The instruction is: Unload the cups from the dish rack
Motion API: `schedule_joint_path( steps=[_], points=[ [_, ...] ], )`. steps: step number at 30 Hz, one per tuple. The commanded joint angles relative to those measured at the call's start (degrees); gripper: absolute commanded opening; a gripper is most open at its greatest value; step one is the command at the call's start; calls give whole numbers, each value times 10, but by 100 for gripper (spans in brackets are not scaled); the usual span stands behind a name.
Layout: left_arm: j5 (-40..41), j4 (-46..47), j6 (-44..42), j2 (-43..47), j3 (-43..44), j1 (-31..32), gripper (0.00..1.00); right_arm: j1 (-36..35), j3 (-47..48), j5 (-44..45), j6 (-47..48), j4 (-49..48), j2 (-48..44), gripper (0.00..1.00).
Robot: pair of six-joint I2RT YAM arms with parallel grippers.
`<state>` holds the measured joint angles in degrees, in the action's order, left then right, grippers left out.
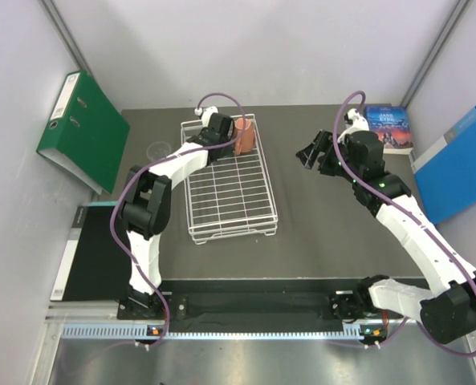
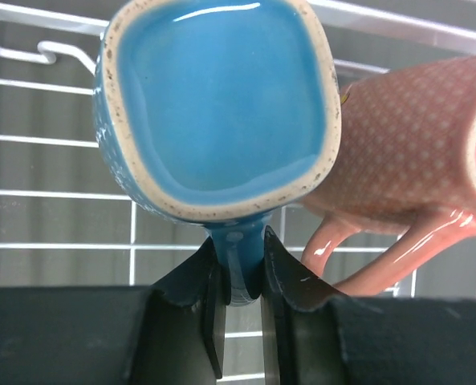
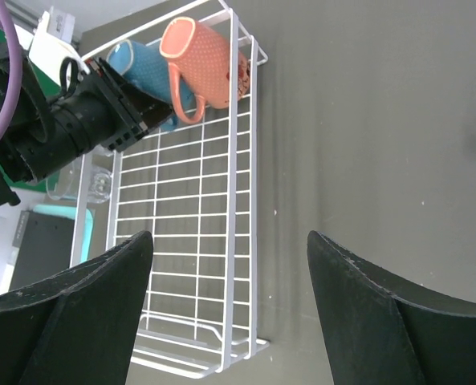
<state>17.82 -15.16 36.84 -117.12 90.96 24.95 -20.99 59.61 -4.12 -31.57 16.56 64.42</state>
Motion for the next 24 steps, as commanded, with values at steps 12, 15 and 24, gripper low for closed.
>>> schedule_joint_path(
  steps=[12, 15, 24],
  points=[
    [-47, -95, -43, 163, 91, -20, 0, -10, 31, 11, -49, -57, 56, 77],
    [-100, -82, -12, 193, 78, -30, 0, -10, 24, 16, -72, -80, 63, 76],
    [-488, 299, 229, 312, -169, -78, 0, 26, -26, -234, -211, -330, 75, 79]
  ],
)
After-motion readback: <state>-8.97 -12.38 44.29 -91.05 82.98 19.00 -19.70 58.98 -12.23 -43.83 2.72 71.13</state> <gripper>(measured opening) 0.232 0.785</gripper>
